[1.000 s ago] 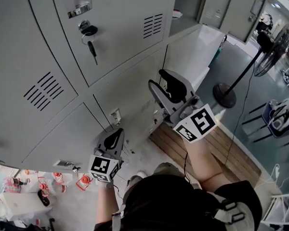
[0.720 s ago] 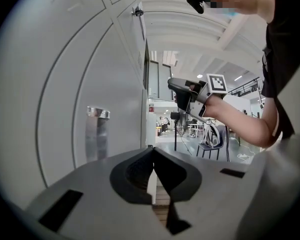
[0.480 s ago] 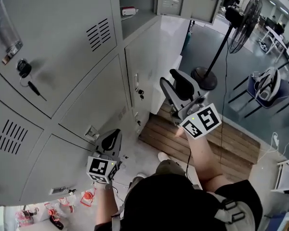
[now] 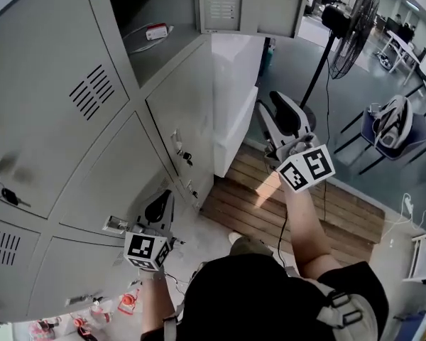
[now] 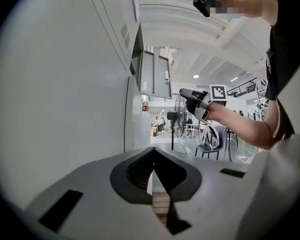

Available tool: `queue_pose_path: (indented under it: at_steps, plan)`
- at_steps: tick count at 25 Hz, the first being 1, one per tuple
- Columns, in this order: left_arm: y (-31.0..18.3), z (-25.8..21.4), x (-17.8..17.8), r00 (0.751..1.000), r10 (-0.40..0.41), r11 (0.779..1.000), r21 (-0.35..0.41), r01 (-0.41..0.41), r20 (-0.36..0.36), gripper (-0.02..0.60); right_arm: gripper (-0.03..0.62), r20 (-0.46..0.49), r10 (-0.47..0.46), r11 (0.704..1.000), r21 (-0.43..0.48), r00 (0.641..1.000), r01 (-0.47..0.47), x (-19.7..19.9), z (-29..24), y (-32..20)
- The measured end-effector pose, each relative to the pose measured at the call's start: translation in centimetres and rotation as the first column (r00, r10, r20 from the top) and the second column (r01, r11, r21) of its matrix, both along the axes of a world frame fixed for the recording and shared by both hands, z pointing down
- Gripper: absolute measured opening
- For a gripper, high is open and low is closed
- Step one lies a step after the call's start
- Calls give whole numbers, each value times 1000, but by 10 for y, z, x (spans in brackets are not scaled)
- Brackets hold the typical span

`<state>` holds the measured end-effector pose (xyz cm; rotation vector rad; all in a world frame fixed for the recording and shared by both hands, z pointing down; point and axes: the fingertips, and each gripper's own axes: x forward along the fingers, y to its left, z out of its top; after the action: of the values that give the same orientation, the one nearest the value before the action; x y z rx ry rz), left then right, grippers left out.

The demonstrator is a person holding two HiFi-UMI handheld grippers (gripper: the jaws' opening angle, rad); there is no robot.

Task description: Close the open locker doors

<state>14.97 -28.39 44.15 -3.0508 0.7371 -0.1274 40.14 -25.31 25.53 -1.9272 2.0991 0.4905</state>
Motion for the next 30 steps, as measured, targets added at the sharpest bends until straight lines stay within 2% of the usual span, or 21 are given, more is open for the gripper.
queue_pose_path:
  at_steps: [7,14,22,30]
  plan:
    - [-17,-6,49,1000,-30,999,19,30,6,9,161,16,39,999,17,999,-39,79,-3,-16]
    - [-29,-1,84,997,-71,997,14,71,19,9,173,40,21,1000,13,999,-21,137,1,-43]
    - [-43,3,106,989,-143,990,15,143,29,9,202,58,-19,999,27,998,18,181,3,-74]
    - [-53,6,122,979,-201,980,1,201,22,9,218,34,-63,996,60,997,61,202,-15,-94]
